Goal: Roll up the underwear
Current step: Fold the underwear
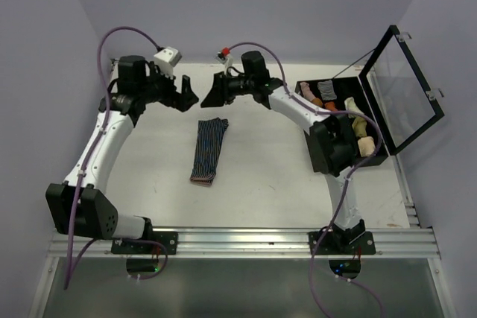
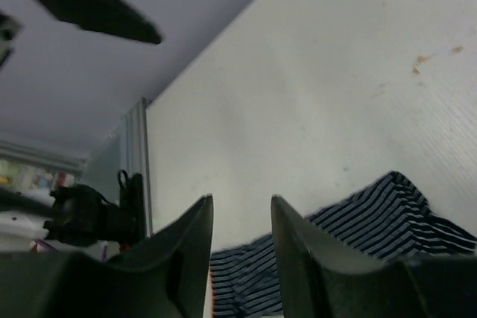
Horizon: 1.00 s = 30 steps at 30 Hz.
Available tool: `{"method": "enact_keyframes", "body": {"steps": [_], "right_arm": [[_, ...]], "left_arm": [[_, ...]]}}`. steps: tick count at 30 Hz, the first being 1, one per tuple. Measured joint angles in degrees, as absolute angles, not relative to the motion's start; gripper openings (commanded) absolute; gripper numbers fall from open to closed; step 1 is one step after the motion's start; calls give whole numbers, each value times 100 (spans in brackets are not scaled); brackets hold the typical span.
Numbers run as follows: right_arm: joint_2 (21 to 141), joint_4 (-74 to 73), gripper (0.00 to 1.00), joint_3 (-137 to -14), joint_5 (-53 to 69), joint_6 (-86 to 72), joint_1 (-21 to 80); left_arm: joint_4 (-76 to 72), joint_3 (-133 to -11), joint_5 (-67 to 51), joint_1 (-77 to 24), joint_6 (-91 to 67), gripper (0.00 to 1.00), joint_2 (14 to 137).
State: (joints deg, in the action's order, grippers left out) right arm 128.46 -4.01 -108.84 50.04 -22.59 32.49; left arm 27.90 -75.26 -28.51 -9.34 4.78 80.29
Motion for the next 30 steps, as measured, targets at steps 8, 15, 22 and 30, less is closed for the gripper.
{"method": "enact_keyframes", "body": {"steps": [8,15,22,30], "right_arm": [[11793,644,42,-8514,5057,-3387,3468],[13183,1105,40,-8152,5170,-4303,3474],[14114,473,39,-9990,5363,-3551,3426],[14011,-244,40,-10530,5428,-2746,3326]], "left_arm": [[2556,-7332,-3728,-193,427,79,8252],[2449,-6283,-4143,-189,585,76,8099],[2491,-5758,-4182,-189,1129,72,7754],[2436,-5704,-4261,-189,1232,72,7828]]}}
